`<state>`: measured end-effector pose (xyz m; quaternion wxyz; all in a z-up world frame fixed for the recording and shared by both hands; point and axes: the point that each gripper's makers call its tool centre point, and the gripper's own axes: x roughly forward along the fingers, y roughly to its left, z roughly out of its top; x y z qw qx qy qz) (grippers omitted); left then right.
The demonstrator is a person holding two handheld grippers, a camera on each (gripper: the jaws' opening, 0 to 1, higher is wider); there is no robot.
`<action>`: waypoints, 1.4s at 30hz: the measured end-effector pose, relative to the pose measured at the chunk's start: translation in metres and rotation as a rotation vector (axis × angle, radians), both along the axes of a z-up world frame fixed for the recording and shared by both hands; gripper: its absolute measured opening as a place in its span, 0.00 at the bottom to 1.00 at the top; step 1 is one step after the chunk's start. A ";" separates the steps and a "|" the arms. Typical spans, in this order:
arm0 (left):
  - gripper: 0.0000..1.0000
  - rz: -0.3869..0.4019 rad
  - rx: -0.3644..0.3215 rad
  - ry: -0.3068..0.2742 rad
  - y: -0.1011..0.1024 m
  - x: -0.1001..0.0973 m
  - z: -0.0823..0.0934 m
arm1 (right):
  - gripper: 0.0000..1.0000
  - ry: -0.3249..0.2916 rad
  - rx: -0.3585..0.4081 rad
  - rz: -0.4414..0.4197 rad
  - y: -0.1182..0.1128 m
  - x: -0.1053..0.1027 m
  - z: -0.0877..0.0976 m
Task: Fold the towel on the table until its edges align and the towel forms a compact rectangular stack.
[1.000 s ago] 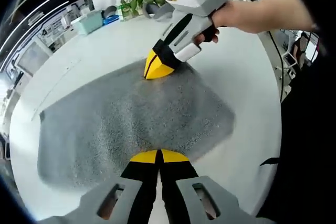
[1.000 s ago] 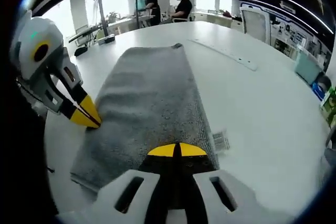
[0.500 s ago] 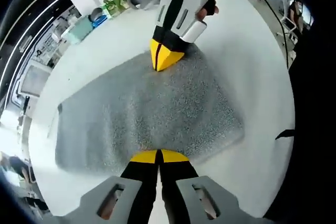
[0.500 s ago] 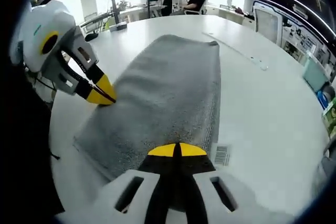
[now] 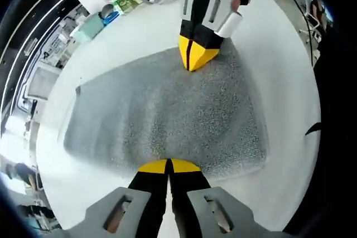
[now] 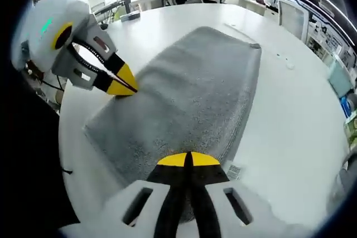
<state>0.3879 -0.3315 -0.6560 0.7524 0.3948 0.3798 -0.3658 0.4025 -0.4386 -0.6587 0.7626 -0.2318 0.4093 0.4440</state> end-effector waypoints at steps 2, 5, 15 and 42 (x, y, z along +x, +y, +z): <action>0.01 0.031 -0.027 0.008 0.003 0.001 0.000 | 0.00 0.013 0.009 -0.014 0.001 -0.002 0.000; 0.01 0.070 -0.068 0.022 0.006 0.003 0.001 | 0.00 0.030 0.020 -0.022 0.002 -0.006 0.000; 0.01 0.097 -0.090 0.015 0.012 0.007 0.001 | 0.00 0.052 0.031 0.008 0.007 -0.020 0.000; 0.01 0.131 -0.129 0.037 0.020 0.019 0.000 | 0.00 0.043 0.040 0.051 0.020 -0.046 0.000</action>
